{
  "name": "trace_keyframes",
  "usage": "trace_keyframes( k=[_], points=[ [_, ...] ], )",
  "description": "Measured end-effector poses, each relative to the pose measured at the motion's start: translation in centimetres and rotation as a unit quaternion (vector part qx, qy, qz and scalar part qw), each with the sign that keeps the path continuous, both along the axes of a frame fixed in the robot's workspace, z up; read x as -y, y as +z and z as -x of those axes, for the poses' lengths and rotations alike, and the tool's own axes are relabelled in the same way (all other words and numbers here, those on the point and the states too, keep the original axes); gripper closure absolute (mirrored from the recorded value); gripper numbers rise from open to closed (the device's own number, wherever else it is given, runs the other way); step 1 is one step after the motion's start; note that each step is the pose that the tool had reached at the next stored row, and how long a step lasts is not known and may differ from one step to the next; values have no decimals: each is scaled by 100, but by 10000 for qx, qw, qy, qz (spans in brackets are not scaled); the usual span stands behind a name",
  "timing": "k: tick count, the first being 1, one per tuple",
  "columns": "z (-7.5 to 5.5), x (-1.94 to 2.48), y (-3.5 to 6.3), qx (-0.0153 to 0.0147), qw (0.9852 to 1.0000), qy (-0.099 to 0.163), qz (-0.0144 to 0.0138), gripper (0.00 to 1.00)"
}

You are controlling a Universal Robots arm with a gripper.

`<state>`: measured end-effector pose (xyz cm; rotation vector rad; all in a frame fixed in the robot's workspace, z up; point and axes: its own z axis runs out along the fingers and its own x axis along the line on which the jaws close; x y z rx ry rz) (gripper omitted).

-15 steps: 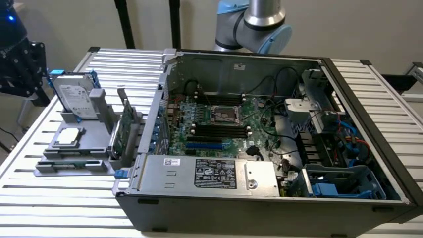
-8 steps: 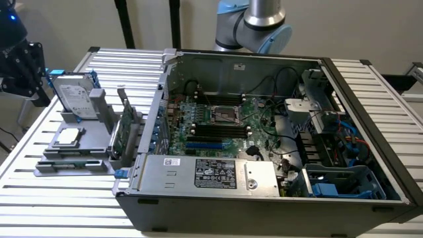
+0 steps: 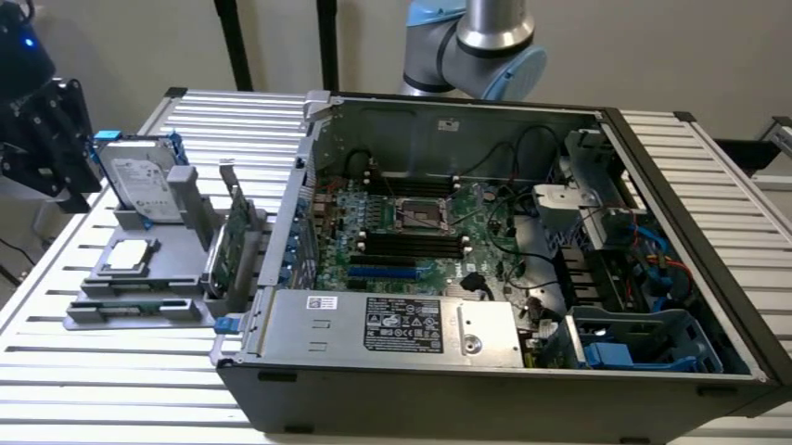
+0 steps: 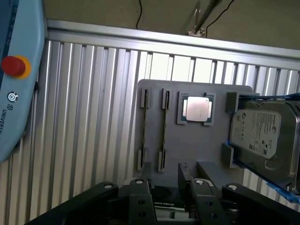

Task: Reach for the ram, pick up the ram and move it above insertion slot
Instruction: 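Pick up the ram and move it above insertion slot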

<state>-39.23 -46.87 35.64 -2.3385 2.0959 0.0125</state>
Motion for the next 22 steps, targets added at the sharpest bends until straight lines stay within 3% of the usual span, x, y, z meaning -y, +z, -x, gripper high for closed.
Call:
trace_keyframes(
  k=[22],
  points=[
    [3, 50, -400, 0, 10000, 0, 0, 64]
  ],
)
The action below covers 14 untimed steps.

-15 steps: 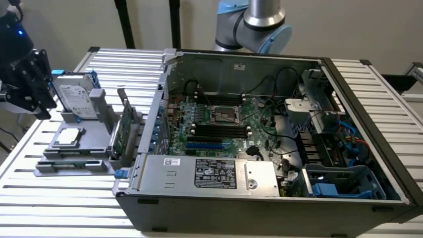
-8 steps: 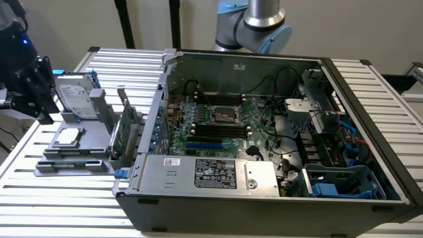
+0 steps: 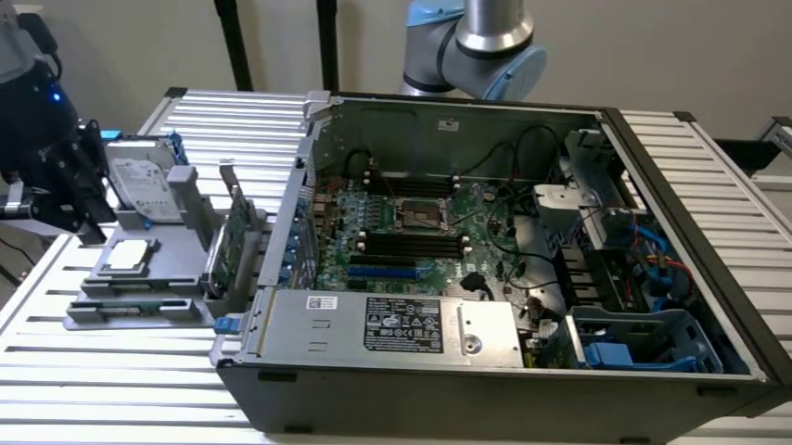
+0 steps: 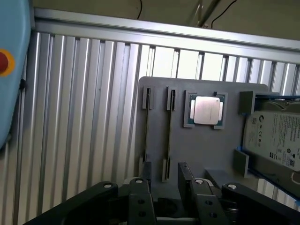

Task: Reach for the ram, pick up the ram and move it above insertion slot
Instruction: 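Pick up the ram and move it above insertion slot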

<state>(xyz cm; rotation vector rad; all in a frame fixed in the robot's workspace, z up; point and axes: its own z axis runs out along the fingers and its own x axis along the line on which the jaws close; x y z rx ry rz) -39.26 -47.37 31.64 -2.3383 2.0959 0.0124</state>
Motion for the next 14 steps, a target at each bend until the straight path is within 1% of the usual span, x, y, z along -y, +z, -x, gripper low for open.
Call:
trace_keyframes(
  k=[14],
  points=[
    [3, 41, -256, 0, 10000, 0, 0, 64]
  ],
)
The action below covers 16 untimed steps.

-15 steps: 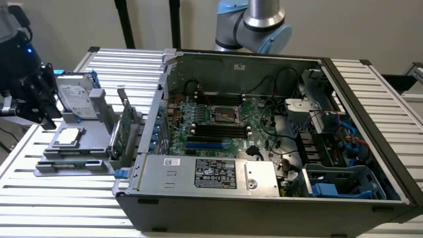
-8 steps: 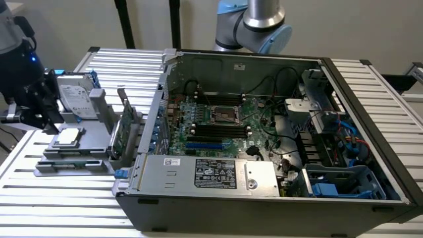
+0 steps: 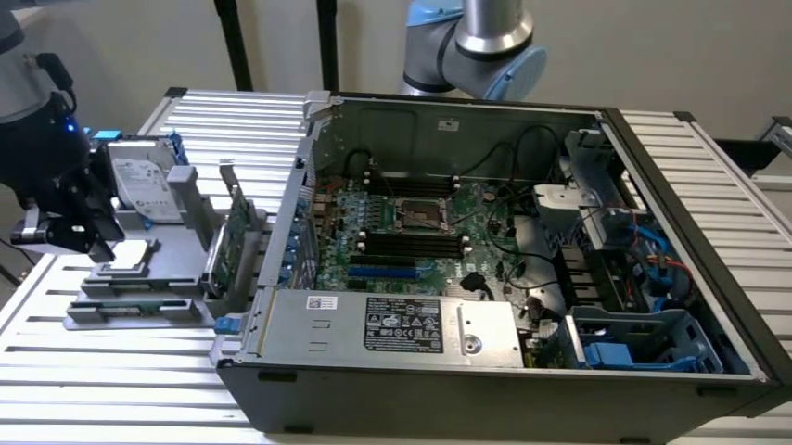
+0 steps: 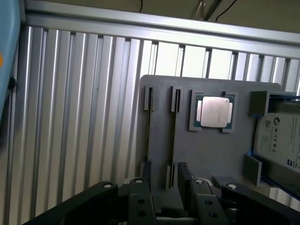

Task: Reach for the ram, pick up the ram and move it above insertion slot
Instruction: 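Pick up the ram and move it above insertion slot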

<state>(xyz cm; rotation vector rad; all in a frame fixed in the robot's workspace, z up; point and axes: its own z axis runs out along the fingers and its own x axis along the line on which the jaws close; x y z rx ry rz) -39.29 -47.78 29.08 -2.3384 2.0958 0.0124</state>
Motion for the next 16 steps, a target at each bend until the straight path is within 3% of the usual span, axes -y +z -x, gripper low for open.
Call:
trace_keyframes(
  k=[3, 11, 16],
  points=[
    [1, 19, -53, -1, 10000, 0, 1, 64],
    [1, 146, -199, 0, 10000, 0, 0, 64],
    [1, 182, -290, 0, 10000, 0, 0, 64]
  ],
)
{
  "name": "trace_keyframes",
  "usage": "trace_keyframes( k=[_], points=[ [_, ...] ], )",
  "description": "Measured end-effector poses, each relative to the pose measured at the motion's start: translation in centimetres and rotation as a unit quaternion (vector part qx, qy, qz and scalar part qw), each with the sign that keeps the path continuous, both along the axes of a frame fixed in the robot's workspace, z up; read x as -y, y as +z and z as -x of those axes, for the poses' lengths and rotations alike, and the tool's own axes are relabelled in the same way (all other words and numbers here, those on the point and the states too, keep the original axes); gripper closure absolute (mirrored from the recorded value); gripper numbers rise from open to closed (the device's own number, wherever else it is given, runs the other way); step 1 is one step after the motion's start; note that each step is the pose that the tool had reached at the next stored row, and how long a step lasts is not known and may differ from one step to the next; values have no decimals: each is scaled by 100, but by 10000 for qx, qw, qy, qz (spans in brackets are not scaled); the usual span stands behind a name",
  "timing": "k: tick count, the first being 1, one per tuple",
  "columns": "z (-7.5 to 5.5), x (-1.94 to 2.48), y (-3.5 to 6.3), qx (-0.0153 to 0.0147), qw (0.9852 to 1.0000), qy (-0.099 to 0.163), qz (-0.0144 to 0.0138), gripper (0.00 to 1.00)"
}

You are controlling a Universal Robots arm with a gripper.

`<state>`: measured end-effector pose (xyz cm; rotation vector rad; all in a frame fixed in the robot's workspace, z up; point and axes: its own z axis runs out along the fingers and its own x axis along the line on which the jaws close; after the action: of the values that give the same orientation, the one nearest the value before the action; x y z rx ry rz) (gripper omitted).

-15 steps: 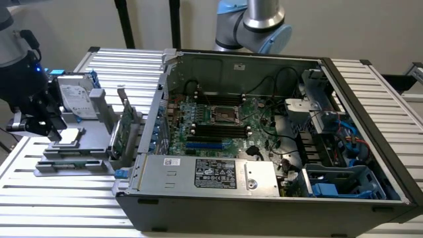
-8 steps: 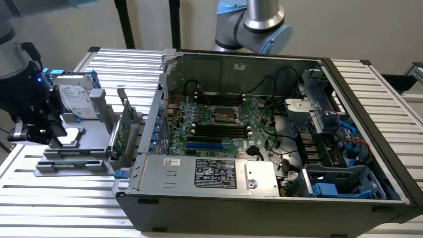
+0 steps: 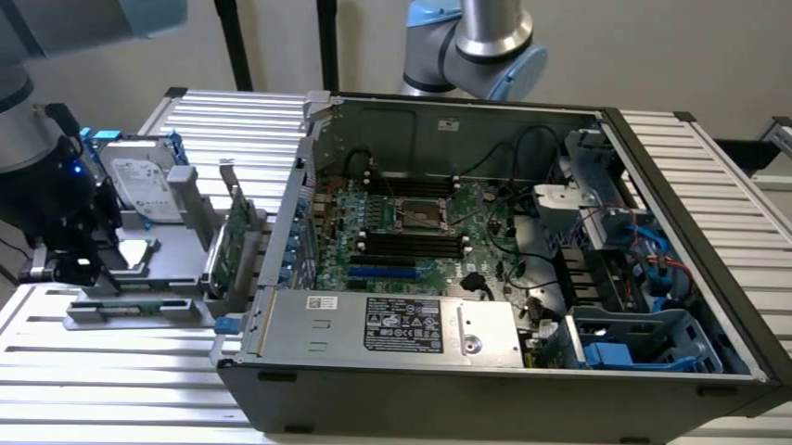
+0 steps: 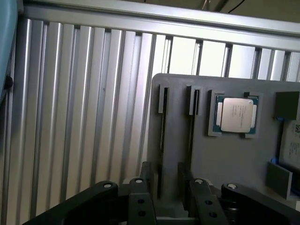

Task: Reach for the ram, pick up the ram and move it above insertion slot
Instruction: 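Pick up the ram and move it above insertion slot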

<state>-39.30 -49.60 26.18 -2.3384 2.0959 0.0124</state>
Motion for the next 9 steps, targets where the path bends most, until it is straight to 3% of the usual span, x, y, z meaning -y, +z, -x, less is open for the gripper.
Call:
trace_keyframes(
  k=[9],
  points=[
    [-28, 9, -164, 0, 10000, -1, 0, 64]
  ],
)
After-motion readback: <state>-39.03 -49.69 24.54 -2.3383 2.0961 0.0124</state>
